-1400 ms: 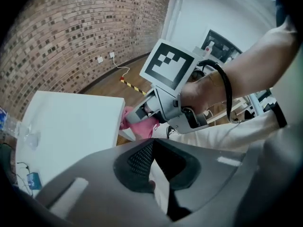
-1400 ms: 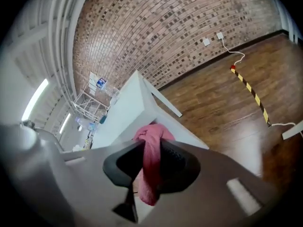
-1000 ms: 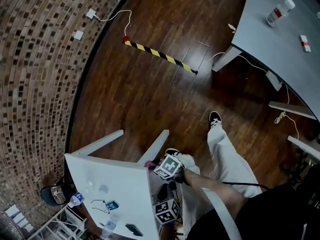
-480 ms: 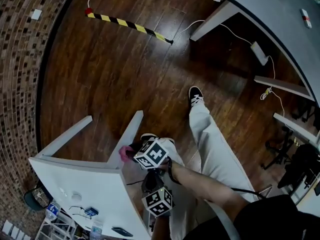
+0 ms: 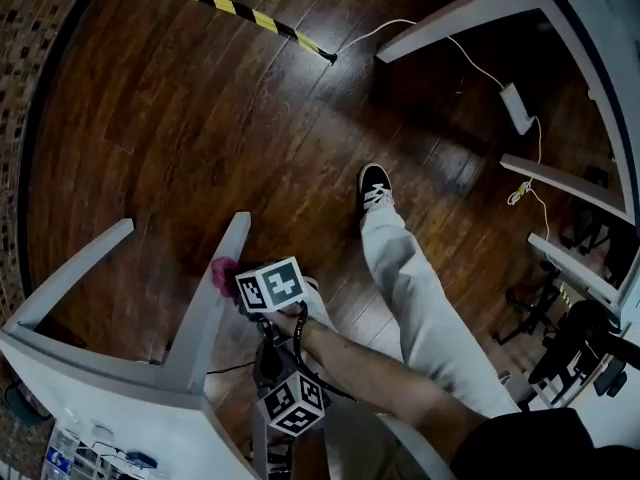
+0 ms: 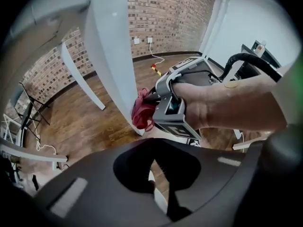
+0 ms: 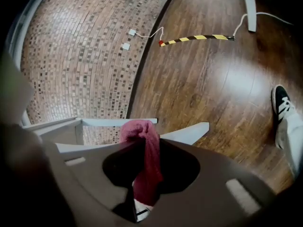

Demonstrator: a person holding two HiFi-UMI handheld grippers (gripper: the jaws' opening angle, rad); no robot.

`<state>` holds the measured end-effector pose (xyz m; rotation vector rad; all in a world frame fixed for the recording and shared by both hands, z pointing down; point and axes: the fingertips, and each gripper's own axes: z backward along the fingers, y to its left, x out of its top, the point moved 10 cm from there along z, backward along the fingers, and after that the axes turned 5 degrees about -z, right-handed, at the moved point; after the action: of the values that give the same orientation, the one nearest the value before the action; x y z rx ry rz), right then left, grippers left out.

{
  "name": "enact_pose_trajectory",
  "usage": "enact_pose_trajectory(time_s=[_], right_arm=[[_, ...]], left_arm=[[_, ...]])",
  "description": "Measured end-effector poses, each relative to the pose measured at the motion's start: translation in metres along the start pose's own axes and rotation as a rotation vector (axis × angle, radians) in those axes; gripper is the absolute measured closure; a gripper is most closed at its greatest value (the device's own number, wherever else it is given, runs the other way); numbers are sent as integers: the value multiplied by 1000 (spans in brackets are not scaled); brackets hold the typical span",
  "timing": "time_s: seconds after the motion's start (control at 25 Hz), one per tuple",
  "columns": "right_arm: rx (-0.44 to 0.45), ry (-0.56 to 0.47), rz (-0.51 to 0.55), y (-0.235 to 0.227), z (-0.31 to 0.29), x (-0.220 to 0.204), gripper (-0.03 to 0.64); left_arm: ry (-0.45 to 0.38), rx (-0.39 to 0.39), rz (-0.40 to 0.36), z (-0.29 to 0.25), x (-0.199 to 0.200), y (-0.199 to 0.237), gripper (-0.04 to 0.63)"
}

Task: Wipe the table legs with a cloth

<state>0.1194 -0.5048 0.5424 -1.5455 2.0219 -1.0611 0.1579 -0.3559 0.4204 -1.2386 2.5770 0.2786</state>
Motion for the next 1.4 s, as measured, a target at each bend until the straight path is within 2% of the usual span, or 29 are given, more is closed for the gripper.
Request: enact_pose_trajectory(time_s=[0.16,0.36,0.52,0.72,0.8,0.88,0.96,1.04,1.12,1.24,1.4], right_arm=[[18,-10,-117,-45,-29,7,554],[-41,17,-176,-93,-66,17,554],[-91,36,-186,-134,-102,25,554],[-154,63,-170,-190,-148,35,554],[-182,86,-154,-210,-166,43,554],[-209,114,-127,-229,-184,52,554],[-231,158,-55,-244,-200,63,554],[-242,223,69,-252,-216,76,554],[-248,302,213,-254,-231,87,554],[-257,412,417,-254,-254,97,554],[-239,453,608,-246,-282,103,557]], left_arm=[[19,26,1,-50,-12,3,594],[56,8,55,-87,-22,4,594],[72,-34,33,-123,-25,14,594],[110,-37,21,-167,-26,24,594],[147,-59,-7,-181,-24,21,594],[220,-95,-51,-197,-24,16,594],[360,-122,-84,-213,-28,10,594],[516,-152,-81,-227,-34,3,594],[605,-184,-66,-233,-39,-4,594],[606,-201,-106,-238,-44,-14,594],[567,-185,-134,-242,-50,-26,593]])
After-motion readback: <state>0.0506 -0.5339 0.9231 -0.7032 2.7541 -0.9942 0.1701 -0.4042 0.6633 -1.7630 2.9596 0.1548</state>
